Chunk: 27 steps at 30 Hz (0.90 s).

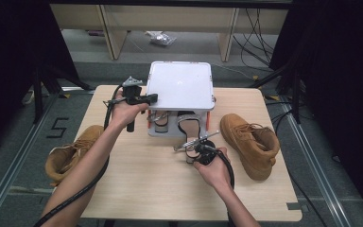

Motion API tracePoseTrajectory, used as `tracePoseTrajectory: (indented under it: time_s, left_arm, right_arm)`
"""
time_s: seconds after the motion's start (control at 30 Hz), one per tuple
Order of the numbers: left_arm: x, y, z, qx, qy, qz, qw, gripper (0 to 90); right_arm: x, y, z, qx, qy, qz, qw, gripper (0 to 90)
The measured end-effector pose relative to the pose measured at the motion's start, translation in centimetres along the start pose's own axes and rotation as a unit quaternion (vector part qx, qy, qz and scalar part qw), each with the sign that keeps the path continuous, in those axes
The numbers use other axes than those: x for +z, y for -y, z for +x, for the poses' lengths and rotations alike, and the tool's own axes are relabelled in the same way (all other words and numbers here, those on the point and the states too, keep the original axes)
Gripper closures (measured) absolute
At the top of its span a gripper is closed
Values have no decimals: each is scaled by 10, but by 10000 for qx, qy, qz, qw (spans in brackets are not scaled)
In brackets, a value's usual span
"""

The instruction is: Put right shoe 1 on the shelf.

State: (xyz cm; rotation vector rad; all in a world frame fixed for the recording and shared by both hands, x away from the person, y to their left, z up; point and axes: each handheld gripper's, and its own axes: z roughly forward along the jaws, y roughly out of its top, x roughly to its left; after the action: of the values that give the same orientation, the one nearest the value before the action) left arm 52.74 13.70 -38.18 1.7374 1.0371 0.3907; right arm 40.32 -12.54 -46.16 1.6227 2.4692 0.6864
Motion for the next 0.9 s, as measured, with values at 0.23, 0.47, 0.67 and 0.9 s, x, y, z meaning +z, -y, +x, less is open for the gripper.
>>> tracePoseTrajectory:
  time_s: [0.23,0.47,0.67,0.9]
  left_arm:
    - [0,0,0,-6,8,4,10000,898]
    - [0,0,1,8,37,-10,10000,898]
    - [0,0,0,5,16,4,10000,898]
    - [0,0,1,2,40,-13,10000,898]
  right_arm:
    - [1,-8,6,7,-64,-94,9999,876]
    - [2,-15,8,-142,-61,-244,9996,876]
    - [2,-24,8,-207,-43,-347,9992,877]
    - [3,-30,9,-104,-82,-361,9993,879]
